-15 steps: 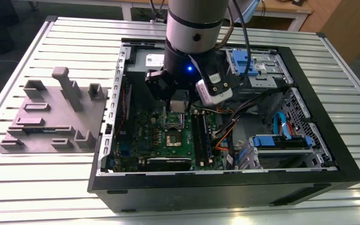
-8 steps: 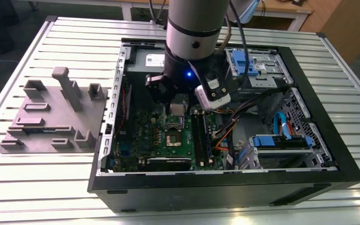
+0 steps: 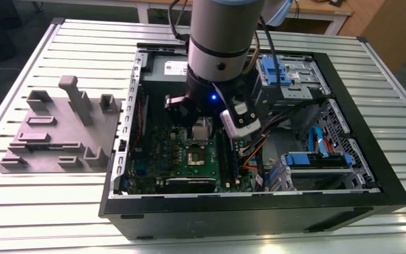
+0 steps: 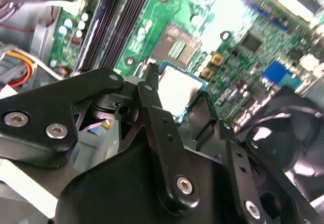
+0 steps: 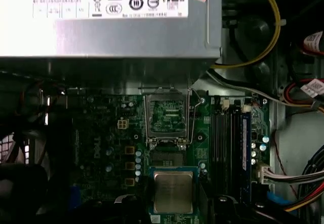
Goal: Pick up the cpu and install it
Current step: 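Place the cpu into insertion slot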
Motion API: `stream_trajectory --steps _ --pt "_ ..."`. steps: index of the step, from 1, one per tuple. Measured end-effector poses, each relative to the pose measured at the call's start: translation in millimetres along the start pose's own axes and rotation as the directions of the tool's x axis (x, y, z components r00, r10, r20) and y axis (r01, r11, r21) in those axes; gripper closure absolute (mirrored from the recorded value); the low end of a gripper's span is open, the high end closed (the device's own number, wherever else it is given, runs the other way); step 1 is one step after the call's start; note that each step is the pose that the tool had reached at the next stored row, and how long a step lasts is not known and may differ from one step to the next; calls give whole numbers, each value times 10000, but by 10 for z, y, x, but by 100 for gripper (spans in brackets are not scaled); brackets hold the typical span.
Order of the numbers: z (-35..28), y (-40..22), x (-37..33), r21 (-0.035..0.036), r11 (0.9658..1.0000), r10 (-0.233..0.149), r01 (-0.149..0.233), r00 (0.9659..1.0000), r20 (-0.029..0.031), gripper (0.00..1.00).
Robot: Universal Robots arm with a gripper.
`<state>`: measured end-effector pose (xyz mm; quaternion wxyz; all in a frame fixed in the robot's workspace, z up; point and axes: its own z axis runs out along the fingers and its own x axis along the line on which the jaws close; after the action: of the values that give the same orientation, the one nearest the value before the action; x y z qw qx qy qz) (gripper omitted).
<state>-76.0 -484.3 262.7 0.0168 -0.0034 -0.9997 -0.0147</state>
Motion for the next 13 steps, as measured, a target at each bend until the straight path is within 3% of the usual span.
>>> stream_trajectory --steps 3,11,13 --pt "37 -66 -2 18 10000 1 -1 10000 0 53" --pt "182 -77 -7 22 10000 2 -2 10000 0 53" --pt "188 -77 -8 21 10000 2 -2 10000 0 53"
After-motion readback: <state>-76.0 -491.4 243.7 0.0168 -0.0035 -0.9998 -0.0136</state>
